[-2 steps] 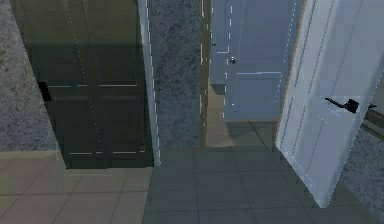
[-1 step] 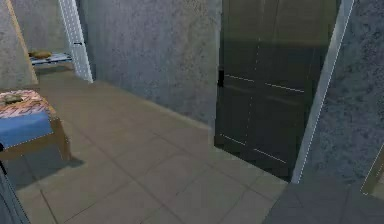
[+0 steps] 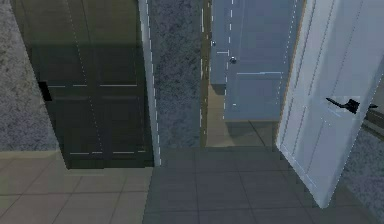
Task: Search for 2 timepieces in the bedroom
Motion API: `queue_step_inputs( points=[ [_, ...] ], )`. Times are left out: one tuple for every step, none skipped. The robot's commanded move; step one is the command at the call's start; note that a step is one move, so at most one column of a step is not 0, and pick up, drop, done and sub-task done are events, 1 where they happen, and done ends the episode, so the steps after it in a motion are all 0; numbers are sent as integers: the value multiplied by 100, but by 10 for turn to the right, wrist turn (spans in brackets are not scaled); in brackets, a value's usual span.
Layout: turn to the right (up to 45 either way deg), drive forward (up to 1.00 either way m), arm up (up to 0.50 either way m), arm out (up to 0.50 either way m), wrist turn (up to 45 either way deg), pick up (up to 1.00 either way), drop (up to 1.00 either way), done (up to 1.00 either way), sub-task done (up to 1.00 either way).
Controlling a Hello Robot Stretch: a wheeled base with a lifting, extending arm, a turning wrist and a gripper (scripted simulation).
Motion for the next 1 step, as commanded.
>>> queue_step_inputs(
  points=[
    [450,0,0,0,0,0,0,0,0]
  ],
)
